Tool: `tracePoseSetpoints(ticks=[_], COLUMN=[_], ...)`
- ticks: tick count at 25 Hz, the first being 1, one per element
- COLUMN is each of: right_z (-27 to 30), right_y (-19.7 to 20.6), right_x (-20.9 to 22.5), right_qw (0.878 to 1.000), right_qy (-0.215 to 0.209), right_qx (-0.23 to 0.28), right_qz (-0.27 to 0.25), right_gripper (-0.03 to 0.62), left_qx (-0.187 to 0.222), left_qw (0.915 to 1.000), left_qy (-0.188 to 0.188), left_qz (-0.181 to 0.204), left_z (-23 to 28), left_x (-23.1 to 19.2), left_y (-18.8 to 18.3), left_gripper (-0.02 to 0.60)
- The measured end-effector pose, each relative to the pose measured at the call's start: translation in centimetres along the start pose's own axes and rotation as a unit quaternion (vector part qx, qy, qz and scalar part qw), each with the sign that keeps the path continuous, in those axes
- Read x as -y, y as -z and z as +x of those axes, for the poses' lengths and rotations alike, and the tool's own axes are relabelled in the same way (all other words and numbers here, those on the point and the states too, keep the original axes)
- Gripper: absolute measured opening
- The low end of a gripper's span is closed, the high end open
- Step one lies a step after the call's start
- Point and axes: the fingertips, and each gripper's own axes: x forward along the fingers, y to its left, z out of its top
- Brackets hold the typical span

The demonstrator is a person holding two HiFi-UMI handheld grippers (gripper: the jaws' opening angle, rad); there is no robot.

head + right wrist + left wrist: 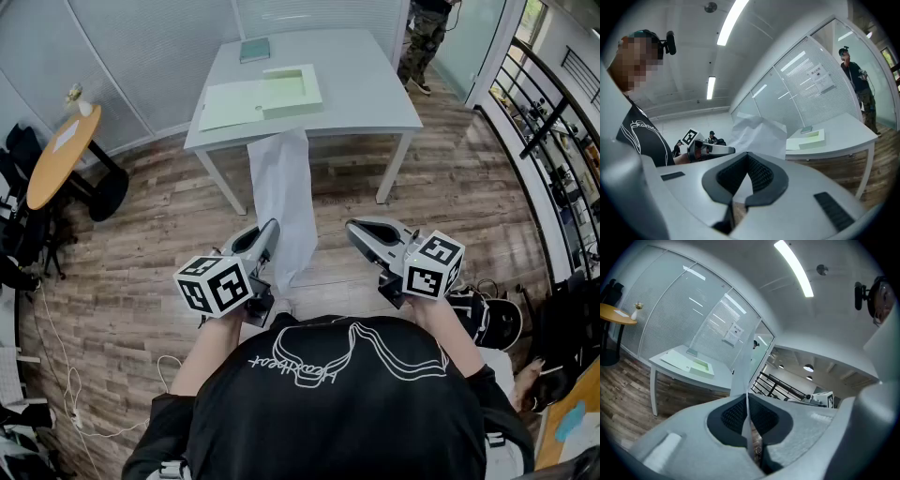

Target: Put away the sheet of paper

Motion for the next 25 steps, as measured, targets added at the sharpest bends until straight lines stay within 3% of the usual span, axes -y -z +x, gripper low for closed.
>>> tracePoseSetpoints(ticks=[15,19,25], right_z=[-0.2,0.0,-0.2], right_y=[0.0,-0.3,0.3], right_x=[0.8,0.6,3.6], right_qw=[1.000,0.999,0.998], right_qy=[0.002,-0.032,-0.028], right_qx=[0.012,0.037,0.041], right_qz=[-0.005,0.013,0.032], right_gripper=[0.008,0.008,0.008], left_qx=[0.007,0.007,0.003], left_qw=[0.9999,1.0000,1.0000], left_qy=[0.001,-0.001,-0.004], left_qz=[0.009,0.005,-0.008], left_z=[0.2,0.5,2.8], left_x=[0.6,-0.1,-1.4], left_y=[-0.1,0.2,1.0], left_gripper=[0.012,0.012,0.012])
